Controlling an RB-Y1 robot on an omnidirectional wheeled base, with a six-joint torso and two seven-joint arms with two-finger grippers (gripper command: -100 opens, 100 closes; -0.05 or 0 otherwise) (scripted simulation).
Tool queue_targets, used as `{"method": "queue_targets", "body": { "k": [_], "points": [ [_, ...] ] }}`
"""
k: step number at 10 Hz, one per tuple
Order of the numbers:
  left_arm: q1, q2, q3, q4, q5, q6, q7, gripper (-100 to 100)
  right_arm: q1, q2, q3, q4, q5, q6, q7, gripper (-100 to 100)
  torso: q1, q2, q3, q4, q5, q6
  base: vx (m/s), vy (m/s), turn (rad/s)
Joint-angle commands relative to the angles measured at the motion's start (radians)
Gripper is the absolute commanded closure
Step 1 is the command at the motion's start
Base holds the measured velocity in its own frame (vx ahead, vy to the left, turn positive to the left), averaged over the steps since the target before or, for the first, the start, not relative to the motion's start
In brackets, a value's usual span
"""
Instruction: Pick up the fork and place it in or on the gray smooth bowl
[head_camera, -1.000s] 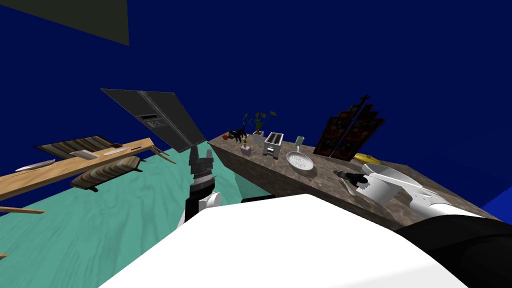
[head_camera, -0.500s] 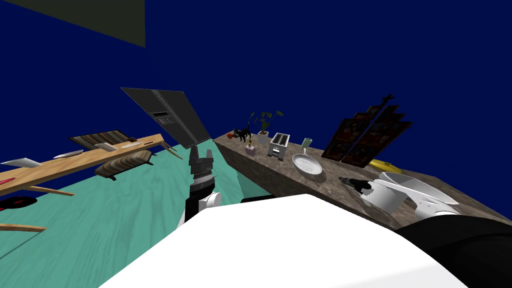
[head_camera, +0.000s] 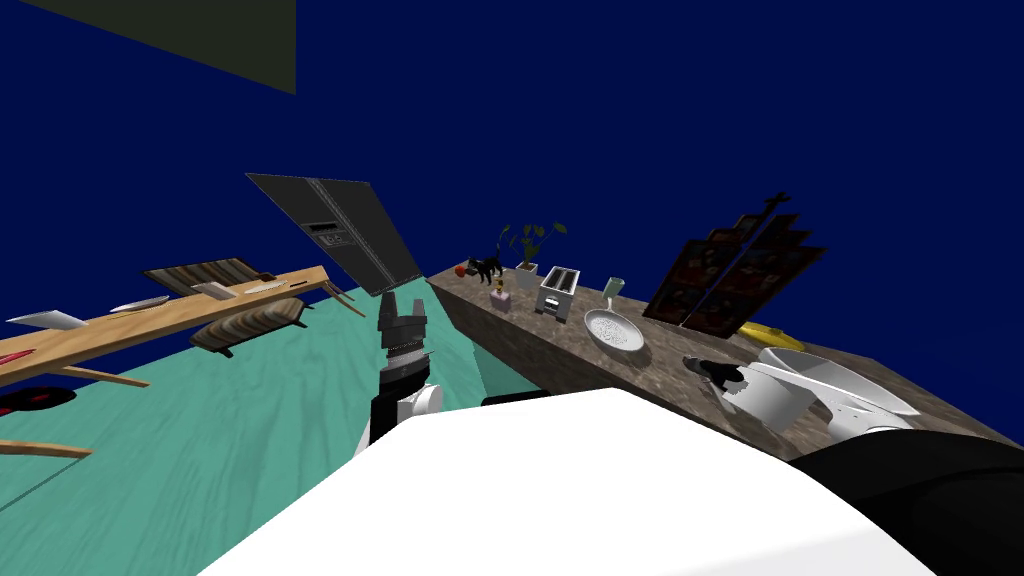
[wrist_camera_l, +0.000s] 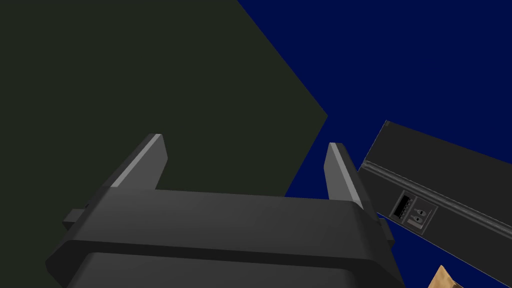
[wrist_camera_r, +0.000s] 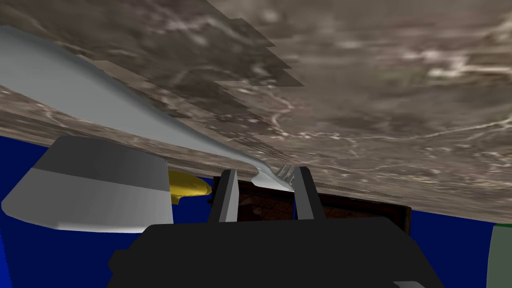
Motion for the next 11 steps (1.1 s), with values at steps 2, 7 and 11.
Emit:
{"method": "queue_targets", "body": {
  "k": [2, 7, 11],
  "points": [
    [0.0, 0.0, 0.0, 0.0, 0.0, 0.0, 0.0, 0, 0.0, 0.0, 0.0, -0.001, 0.0, -0.001, 0.0, 100, -0.001, -0.001, -0.001, 0.0, 0.0, 0.001, -0.001, 0.0, 0.006],
    [0.0, 0.0, 0.0, 0.0, 0.0, 0.0, 0.0, 0, 0.017, -0.03, -0.011, -0.041, -0.02, 0.013, -0.007, 100, 0.002, -0.001, 0.0, 0.0, 0.001, 0.001, 0.001, 0.01, -0.037],
    [0.0, 0.0, 0.0, 0.0, 0.0, 0.0, 0.0, 0, 0.044, -0.106, -0.022, -0.035, -0.035, -0.005, -0.044, 100, 0.004, 0.002, 0.001, 0.001, 0.002, 0.0, -0.039, 0.031, 0.059]
  ]
}}
